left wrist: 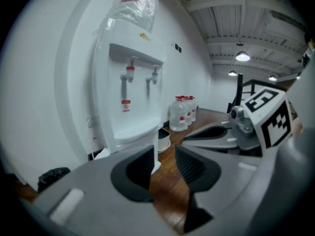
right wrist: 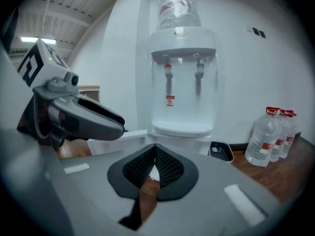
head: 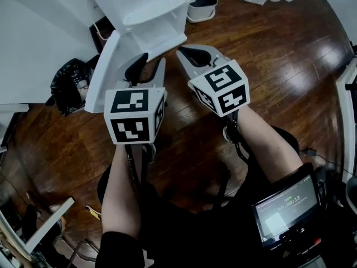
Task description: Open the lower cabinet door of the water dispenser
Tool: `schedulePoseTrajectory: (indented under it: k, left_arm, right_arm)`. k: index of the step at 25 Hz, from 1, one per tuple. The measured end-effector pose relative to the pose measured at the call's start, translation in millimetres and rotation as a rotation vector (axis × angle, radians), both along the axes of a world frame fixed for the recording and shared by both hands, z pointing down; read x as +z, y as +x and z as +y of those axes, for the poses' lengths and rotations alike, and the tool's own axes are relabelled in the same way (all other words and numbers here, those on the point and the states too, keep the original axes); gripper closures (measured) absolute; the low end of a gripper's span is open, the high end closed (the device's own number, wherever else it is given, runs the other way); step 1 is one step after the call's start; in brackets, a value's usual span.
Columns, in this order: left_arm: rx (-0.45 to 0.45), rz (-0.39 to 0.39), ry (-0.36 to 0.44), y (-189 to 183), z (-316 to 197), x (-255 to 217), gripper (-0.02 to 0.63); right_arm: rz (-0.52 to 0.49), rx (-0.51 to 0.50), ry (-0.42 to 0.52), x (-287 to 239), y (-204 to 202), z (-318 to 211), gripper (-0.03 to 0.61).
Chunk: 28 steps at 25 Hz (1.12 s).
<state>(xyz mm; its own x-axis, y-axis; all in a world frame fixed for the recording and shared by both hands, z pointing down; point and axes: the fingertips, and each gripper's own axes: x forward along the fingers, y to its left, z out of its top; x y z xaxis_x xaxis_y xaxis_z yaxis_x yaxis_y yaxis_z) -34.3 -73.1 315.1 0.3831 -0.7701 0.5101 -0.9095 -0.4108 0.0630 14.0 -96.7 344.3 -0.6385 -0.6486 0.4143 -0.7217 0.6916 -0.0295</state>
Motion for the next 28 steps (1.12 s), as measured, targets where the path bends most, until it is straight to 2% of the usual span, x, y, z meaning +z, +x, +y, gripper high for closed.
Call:
schedulePoseTrajectory:
  k: [6, 12, 18, 23, 28]
  left_arm:
    - [0.042, -0.009, 0.018, 23.4, -3.3, 4.3, 0.457]
    - [0.048, 0.004, 0.020, 33.1, -1.1, 4.5, 0.457]
    - [0.050, 0.058, 0.043, 54.4, 1.0, 1.2, 0.460]
    - [0.031, 0.175, 0.117, 67.7, -2.9, -11.0, 0.488]
    - [0.017, 0.181, 0.215, 60.1, -8.1, -20.9, 0.492]
  right_arm:
    - [-0.156, 0.095, -0.010, -26.3, 22.2, -14.3, 0.575]
    - [-0.234, 0.101, -0.042, -42.7, 40.2, -4.5, 0.575]
    - [-0.285, 0.086, -0.011, -57.2, 45.5, -1.9, 0.575]
    - [-0.316, 0.074, 0.034, -70.1, 48.6, 3.2, 0.575]
    - [-0.332, 0.061, 0.073, -79.9, 45.2, 4.2, 0.575]
